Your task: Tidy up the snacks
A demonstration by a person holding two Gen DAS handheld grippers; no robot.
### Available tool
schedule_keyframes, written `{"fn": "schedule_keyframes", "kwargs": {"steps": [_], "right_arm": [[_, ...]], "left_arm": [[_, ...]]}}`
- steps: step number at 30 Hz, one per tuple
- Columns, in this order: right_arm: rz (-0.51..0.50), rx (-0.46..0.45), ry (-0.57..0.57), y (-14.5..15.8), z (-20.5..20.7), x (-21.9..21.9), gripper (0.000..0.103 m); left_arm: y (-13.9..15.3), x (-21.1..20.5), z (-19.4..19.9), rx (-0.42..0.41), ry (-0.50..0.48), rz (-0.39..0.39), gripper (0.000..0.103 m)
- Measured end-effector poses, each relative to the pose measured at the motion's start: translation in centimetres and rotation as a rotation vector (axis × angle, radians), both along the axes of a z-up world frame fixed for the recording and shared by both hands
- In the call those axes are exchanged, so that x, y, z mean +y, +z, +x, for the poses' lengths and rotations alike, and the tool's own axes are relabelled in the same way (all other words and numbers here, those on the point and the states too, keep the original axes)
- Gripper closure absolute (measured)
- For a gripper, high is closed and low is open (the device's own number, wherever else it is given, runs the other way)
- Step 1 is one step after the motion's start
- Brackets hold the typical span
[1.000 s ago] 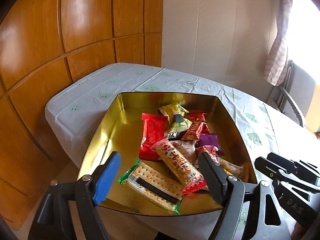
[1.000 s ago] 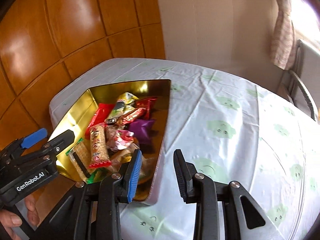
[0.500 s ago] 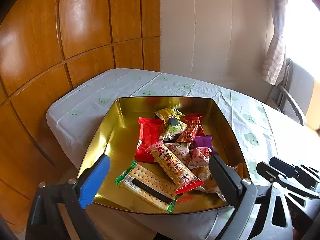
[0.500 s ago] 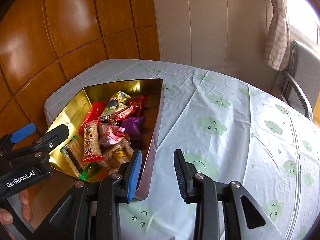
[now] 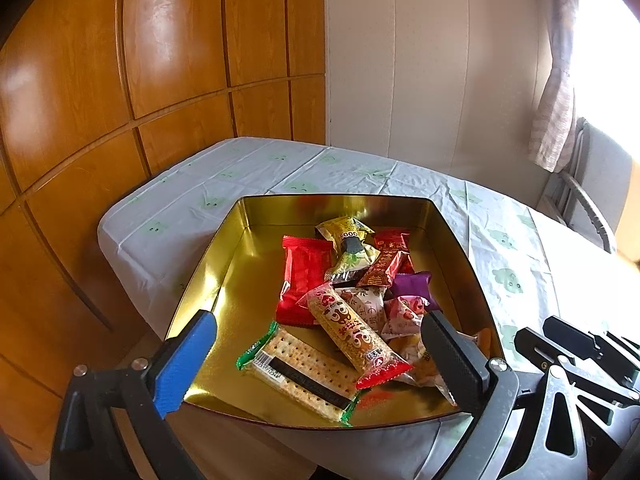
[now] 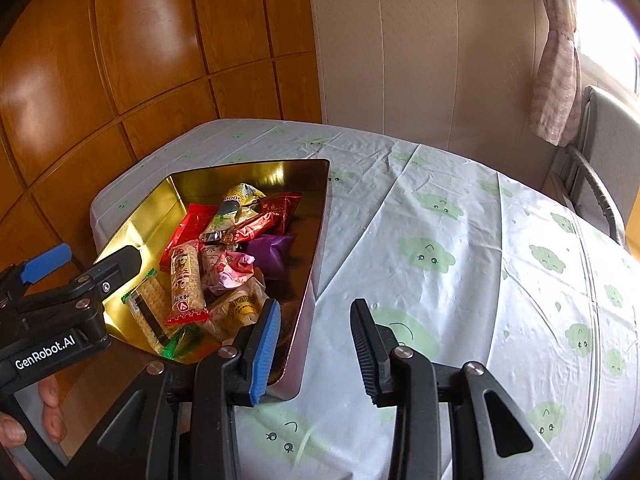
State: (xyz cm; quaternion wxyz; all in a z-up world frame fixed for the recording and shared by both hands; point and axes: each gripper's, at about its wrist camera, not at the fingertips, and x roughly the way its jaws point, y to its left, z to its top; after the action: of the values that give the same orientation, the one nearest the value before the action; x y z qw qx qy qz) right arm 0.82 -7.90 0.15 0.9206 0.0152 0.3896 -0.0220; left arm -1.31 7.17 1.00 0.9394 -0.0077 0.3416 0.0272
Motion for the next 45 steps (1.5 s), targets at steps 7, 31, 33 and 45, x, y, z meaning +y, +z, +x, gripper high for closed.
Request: {"fn": "schedule_keyframes", "kwargs": {"steps": [7, 31, 33, 45], "right_arm": [[-0.004, 0.002, 0.003, -0.05, -0.04, 0.14, 0.066], [0.0, 0.001, 0.002, -0.11, -0.09, 0.15, 0.066], [-0.001, 0.002, 0.003, -0.13, -0.1, 0.18, 0.066], [-0.003, 0.001, 0.003, -0.19, -0.13, 0.23, 0.066]], "left_arm": [[0.05, 0.16, 0.02, -0.002, 0.001, 0.0, 0.0], [0.18, 0.29, -0.07, -0.006, 0.007, 0.001, 0.0], [0.2, 0.34, -0.06, -0.007, 0.007, 0.0, 0.0], [0.31, 0.32, -0.13, -0.009, 0.007, 0.004, 0.0]]}}
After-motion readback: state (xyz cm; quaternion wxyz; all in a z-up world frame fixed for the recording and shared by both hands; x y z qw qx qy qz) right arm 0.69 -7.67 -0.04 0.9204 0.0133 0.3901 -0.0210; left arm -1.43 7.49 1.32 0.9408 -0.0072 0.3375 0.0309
